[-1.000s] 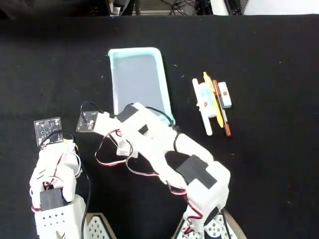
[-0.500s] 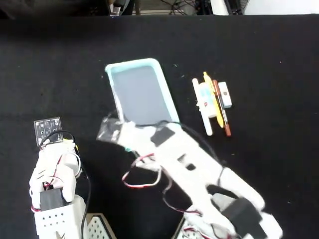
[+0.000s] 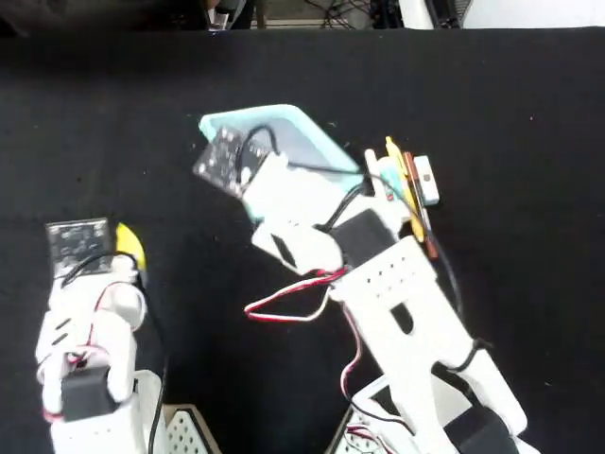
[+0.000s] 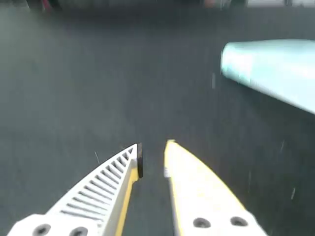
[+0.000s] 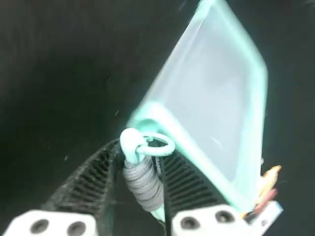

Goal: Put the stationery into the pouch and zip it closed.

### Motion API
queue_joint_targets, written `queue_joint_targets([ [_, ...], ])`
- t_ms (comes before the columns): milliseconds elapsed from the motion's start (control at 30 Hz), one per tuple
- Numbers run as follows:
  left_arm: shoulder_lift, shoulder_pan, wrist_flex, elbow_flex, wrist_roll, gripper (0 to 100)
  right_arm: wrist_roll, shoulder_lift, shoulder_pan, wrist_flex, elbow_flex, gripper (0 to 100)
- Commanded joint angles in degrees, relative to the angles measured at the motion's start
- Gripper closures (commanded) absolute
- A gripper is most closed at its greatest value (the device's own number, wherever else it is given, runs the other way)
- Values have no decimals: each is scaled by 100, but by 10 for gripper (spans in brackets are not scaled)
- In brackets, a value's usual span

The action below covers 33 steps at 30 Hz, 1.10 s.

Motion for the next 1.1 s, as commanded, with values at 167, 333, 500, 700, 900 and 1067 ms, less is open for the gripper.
queue_joint_targets([
  [167, 1433, 971, -343, -1200, 369, 825, 53, -198, -237, -202, -734, 986],
  [333, 3314, 1042, -220, -2475, 448, 852, 53, -110, -237, -343, -690, 986],
  [500, 4721, 1051, 993, -3934, 1336, 851, 70, 400, -229, -413, -576, 986],
  [700, 4985, 1631, 1538, -4330, 2497, 851, 132, 866, -229, -589, -576, 986],
  [900, 4985, 2527, 387, -3029, 2391, 851, 132, 866, -167, -589, -585, 986],
  [1067, 4985, 2325, -571, -2369, 2391, 851, 132, 866, -79, -554, -664, 986],
])
